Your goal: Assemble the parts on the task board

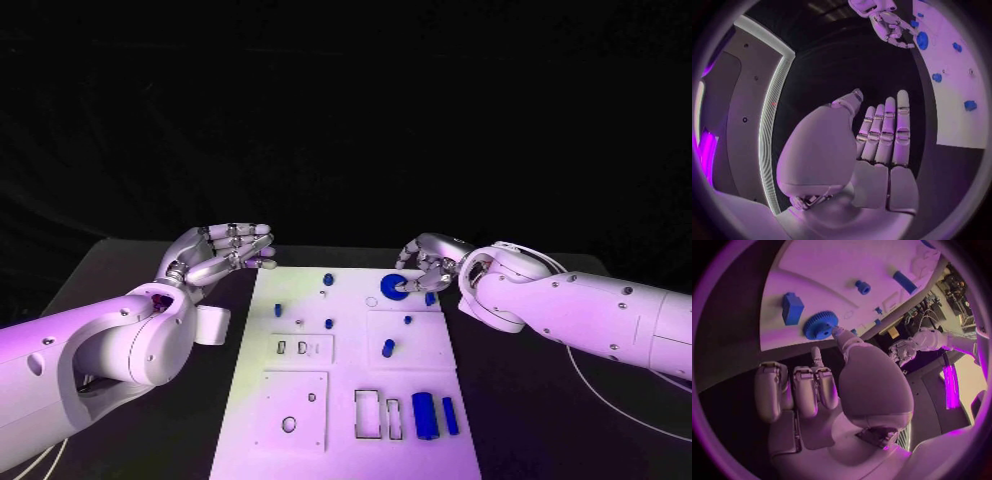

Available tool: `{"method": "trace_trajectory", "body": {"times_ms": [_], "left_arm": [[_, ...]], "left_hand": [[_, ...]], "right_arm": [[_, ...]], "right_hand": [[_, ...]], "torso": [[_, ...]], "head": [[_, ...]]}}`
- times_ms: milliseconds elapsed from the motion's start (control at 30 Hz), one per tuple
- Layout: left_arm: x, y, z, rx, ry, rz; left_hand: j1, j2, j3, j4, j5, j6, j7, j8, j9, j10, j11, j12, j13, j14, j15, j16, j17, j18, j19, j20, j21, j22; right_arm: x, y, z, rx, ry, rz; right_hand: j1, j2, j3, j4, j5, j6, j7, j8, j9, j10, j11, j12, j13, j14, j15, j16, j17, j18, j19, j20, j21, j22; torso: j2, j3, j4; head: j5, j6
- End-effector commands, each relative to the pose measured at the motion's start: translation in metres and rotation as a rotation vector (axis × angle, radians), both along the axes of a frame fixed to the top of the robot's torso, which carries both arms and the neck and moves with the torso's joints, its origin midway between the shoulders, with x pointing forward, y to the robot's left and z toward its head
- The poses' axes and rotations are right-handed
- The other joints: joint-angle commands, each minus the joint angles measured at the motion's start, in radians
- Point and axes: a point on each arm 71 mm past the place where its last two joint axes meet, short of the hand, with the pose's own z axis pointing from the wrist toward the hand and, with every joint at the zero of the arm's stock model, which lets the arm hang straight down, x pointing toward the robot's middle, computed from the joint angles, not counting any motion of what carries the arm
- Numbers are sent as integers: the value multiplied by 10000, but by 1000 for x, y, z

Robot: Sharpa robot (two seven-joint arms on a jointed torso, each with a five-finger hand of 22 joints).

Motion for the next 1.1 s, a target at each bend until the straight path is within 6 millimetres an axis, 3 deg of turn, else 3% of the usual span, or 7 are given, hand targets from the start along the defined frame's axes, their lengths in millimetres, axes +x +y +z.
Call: {"method": "trace_trajectory", "body": {"times_ms": [33,233,400,733,900,1100], "left_arm": [[0,-2,2,-48,-96,-182],[0,-1,2,-42,-92,-166],[0,0,2,-33,-92,-138],[0,1,2,-31,-84,-138],[0,2,2,-21,-78,-111],[1,2,2,-16,-73,-102]], "left_hand": [[-43,56,-15,-44,-33,-86,20,-39,-16,-88,-15,-30,-10,-74,9,-49,9,57,-61,2,49,13],[-42,59,-13,-54,-33,-88,13,-41,-17,-92,-17,-29,-9,-75,8,-51,12,57,-68,3,55,16],[-23,74,3,-77,-30,-89,6,-44,-17,-100,-20,-29,-9,-76,5,-55,17,61,-78,0,67,22],[-23,74,3,-77,-30,-89,6,-44,-17,-100,-20,-29,-9,-76,5,-55,17,61,-78,0,67,22],[-17,84,12,-97,-32,-91,3,-47,-18,-104,-23,-27,-9,-76,3,-60,24,62,-89,0,82,30],[-17,84,12,-97,-32,-91,3,-47,-18,-104,-23,-27,-9,-76,3,-60,24,62,-89,0,82,30]], "right_arm": [[-1,2,-3,-296,118,146],[-1,6,-6,-237,249,209],[-2,7,-8,-223,334,226],[0,6,-12,-259,477,207],[0,7,-15,-283,532,252],[0,9,-15,-357,329,300]], "right_hand": [[103,-20,-73,-4,-18,-70,-6,32,9,822,76,32,2342,911,66,38,1823,-181,78,2,56,947],[127,6,-79,11,-9,-65,-1,46,13,840,82,58,2371,917,74,48,1856,-190,101,11,81,986],[158,46,-74,29,19,-44,1,70,21,866,87,92,2409,928,82,64,1918,-200,125,20,110,1029],[277,136,5,27,100,14,2,121,32,847,89,75,2390,926,89,68,1918,-199,125,32,112,1042],[398,182,108,-15,120,32,6,133,27,855,93,87,2404,928,93,73,1936,-204,134,38,126,1070],[673,382,682,-136,-325,297,-15,188,-18,900,79,141,2468,935,78,87,1987,-213,156,32,157,1135]], "torso": [[0,3,-11],[-5,2,-9],[3,7,-22],[4,8,0],[6,14,-28],[2,7,-19]], "head": [[-34,-29],[7,-111],[67,-115],[14,-157],[80,-168],[66,-175]]}}
